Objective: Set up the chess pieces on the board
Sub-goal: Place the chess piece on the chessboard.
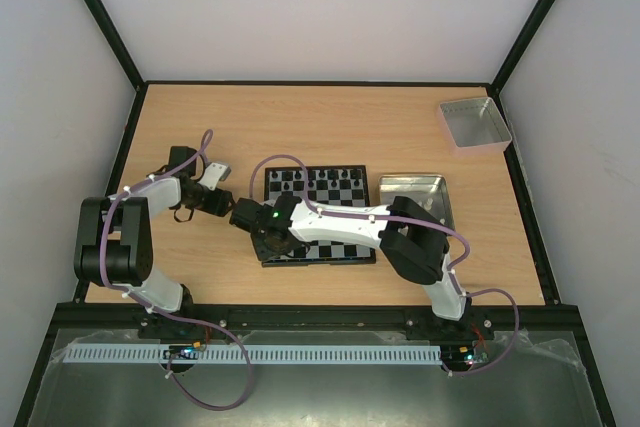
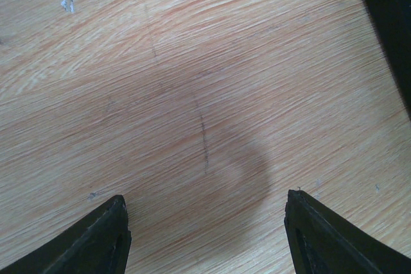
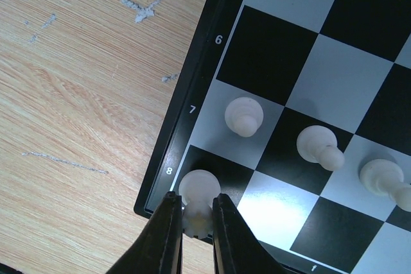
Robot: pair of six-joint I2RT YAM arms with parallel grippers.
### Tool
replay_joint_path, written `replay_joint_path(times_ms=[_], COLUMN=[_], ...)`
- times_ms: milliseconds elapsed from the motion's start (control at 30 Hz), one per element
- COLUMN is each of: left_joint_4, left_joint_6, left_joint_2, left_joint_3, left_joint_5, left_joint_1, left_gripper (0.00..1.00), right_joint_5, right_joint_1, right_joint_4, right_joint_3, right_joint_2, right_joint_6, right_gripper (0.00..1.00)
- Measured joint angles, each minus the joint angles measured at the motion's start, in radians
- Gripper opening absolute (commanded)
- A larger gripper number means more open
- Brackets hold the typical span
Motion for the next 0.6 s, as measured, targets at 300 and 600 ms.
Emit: replay_joint_path(times_ms=[300, 600], left_joint_4=[0.0, 0.0], left_joint_6=[0.0, 0.0], left_joint_2=[0.0, 0.0], left_joint_3=[0.0, 0.0], left_joint_5=[0.0, 0.002], left_joint_1=[0.0, 0.0], left_gripper=[0.67, 0.67], right_joint_5=[0.0, -0.003], right_joint_1=[0.0, 0.0], right_joint_4=[0.0, 0.0], right_joint_3=[0.0, 0.0], right_joint_2=[0.001, 0.002], right_joint_6=[0.0, -0.001], right_gripper=[0.16, 0.2])
